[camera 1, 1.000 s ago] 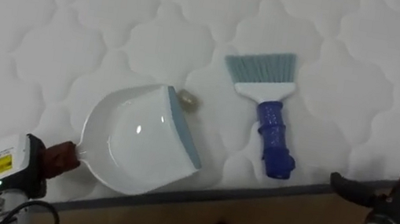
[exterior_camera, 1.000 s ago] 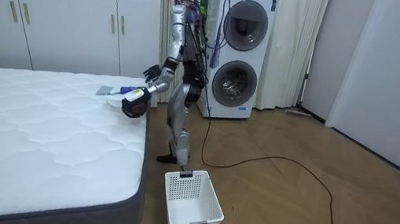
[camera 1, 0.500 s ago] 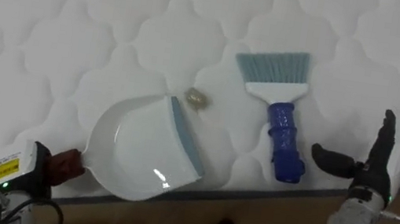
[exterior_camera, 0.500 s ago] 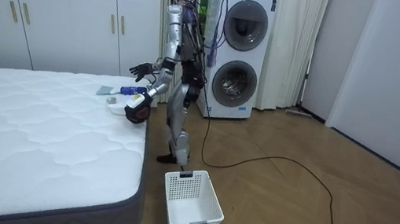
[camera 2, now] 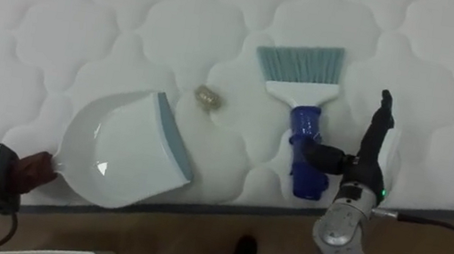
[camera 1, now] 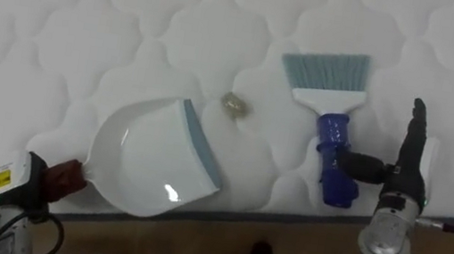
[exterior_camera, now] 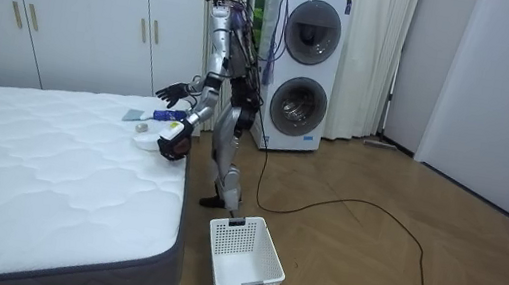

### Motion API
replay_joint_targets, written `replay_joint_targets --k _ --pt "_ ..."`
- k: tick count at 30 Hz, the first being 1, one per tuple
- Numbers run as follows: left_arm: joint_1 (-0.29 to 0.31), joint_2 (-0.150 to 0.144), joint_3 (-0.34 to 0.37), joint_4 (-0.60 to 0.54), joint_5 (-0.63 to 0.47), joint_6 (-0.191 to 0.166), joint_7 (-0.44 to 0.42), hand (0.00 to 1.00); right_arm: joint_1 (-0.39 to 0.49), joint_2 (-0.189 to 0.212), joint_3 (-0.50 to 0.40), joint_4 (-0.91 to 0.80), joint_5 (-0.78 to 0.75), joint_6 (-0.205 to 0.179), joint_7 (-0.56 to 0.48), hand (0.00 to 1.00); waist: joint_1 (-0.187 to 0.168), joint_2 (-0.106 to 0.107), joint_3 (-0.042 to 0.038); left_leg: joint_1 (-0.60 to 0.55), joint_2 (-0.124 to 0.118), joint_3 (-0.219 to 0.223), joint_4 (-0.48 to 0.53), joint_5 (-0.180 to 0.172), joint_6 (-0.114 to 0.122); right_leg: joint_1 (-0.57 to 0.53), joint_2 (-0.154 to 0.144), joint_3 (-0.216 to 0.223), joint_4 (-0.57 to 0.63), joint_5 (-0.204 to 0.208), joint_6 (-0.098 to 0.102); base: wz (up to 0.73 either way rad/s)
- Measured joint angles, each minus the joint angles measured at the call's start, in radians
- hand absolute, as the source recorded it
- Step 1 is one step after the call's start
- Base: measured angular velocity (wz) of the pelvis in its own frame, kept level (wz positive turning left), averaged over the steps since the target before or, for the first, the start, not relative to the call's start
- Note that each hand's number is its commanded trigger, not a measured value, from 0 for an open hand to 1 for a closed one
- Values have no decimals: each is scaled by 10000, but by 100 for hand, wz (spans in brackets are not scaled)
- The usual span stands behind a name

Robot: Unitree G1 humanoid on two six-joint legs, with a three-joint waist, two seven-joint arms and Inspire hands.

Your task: Clean bed

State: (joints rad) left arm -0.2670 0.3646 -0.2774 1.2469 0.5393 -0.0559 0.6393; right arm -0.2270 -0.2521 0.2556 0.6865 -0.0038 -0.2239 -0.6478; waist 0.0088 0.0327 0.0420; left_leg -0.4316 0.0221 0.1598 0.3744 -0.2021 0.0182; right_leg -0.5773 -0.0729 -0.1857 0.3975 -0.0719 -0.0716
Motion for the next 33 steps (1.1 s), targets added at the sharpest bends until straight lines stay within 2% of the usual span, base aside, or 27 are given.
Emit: replay_joint_targets --k 11,16,23,33 --pt "-36 6 11 16 -3 139 -185 100 0 0 17 0 5 54 187 0 33 0 0 6 3 7 9 1 1 0 -2 -7 22 -7 -7 0" --pt "-37 4 8 3 0 217 -221 100 0 8 441 0 25 96 414 0 68 0 0 10 14 7 17 1 0 0 0 -38 33 -21 -30 0" --pt "-40 0 31 -27 -34 531 -374 100 60 8 517 120 21 511 878 0 272 30 16 19 18 -5 27 1 0 48 -16 -101 13 -22 -32 2" --pt "-198 1 54 -231 -63 591 -628 100 49 -22 427 1228 205 509 1514 0 264 104 22 -125 12 -234 35 5 -1 68 -63 -372 -54 -47 -35 7"
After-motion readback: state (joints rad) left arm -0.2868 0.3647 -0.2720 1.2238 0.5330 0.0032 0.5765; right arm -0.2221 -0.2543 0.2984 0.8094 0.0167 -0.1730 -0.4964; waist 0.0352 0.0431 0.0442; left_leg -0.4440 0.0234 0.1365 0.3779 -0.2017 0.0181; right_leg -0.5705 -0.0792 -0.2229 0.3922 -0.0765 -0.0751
